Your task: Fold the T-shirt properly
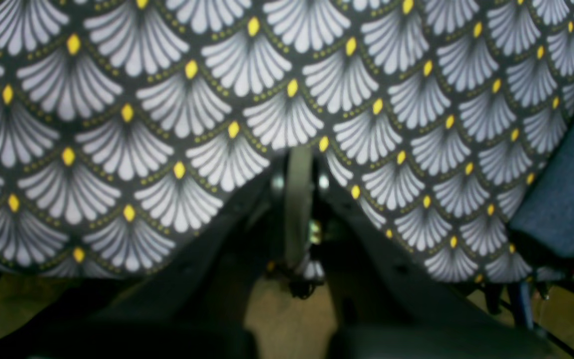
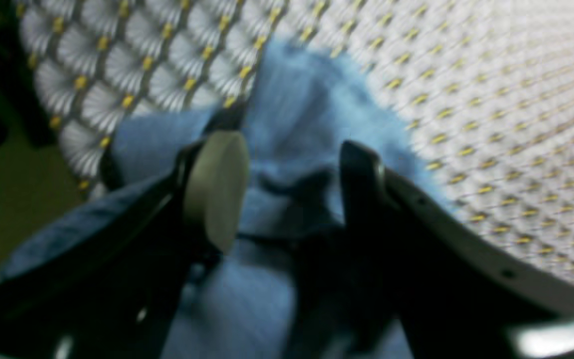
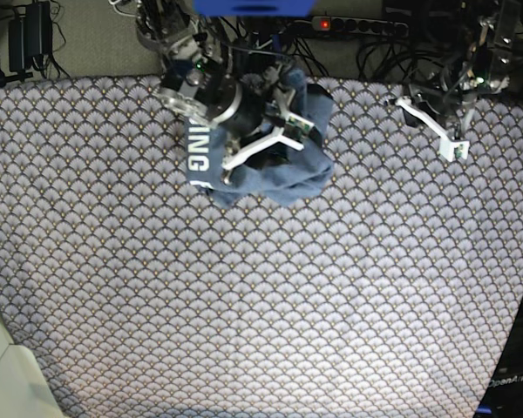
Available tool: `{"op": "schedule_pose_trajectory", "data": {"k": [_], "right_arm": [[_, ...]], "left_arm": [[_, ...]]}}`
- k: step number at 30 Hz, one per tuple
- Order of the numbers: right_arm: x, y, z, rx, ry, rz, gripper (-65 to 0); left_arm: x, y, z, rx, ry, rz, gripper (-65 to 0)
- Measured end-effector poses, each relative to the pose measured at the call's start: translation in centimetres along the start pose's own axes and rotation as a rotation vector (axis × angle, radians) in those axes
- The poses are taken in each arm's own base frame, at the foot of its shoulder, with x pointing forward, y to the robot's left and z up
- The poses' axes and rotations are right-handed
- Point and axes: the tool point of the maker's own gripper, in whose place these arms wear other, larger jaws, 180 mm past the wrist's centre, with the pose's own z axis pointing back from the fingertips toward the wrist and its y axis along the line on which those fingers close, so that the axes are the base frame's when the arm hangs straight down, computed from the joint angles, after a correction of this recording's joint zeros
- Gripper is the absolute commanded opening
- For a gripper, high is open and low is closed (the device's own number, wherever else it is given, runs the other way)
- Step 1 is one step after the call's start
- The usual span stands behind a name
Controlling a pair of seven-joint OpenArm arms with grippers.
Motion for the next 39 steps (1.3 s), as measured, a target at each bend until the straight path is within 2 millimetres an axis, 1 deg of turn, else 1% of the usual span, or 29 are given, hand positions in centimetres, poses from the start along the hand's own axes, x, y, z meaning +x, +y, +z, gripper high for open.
{"op": "schedule_pose_trajectory", "data": {"k": [2,5,7,9,12,14,17,21,25,28,34,37,39], "right_arm": [[0.0,0.2,-0.2,0.005,0.000,-0.006,-31.3],[0.7,0.3,-0.6,0.009,-0.015,-0.022,-31.3],[0.7,0.3,-0.7,0.009,-0.015,-0.021,-31.3],[0.4,0.5,-1.0,0.018,-0.006,-0.024,-31.1],[-0.4,1.8,-2.0,0.063,0.016,-0.037,-28.5],[-0.8,2.2,-2.5,0.079,0.030,-0.044,-28.0],[-1.0,2.1,-3.0,0.084,0.041,-0.043,-28.0],[0.1,1.4,-3.4,0.072,0.016,-0.039,-28.1],[0.3,0.6,-3.6,0.062,0.015,-0.029,-28.2],[0.1,0.7,-3.7,0.066,0.021,-0.030,-31.9],[-0.7,0.8,-4.5,0.084,0.043,-0.031,-46.0],[-0.7,0.8,-4.7,0.086,0.045,-0.031,-51.7],[-0.3,1.0,-4.8,0.093,0.041,-0.013,-53.6]], "left_arm": [[0.0,0.0,0.0,0.001,0.000,0.000,-64.8],[0.0,0.0,0.0,-0.001,0.000,-0.001,-64.8],[0.0,0.0,0.0,-0.002,0.000,-0.002,-64.8],[0.0,0.0,0.0,-0.002,0.000,-0.002,-64.8],[0.0,0.0,0.0,-0.002,0.000,-0.002,-64.8],[0.0,-0.1,0.0,-0.003,-0.001,-0.001,-64.8],[0.0,0.0,0.0,-0.002,0.000,-0.002,-64.8],[0.0,-0.1,0.0,-0.003,-0.001,-0.002,-64.8],[0.0,-0.1,0.0,-0.003,0.001,-0.003,-64.8],[0.0,-0.1,0.0,-0.003,0.001,-0.002,-64.8],[0.0,-0.1,0.0,-0.003,0.001,-0.003,-64.8],[0.0,-0.1,0.0,-0.004,0.000,-0.003,-64.8],[0.0,-0.1,0.0,-0.003,0.001,-0.002,-64.8]]}}
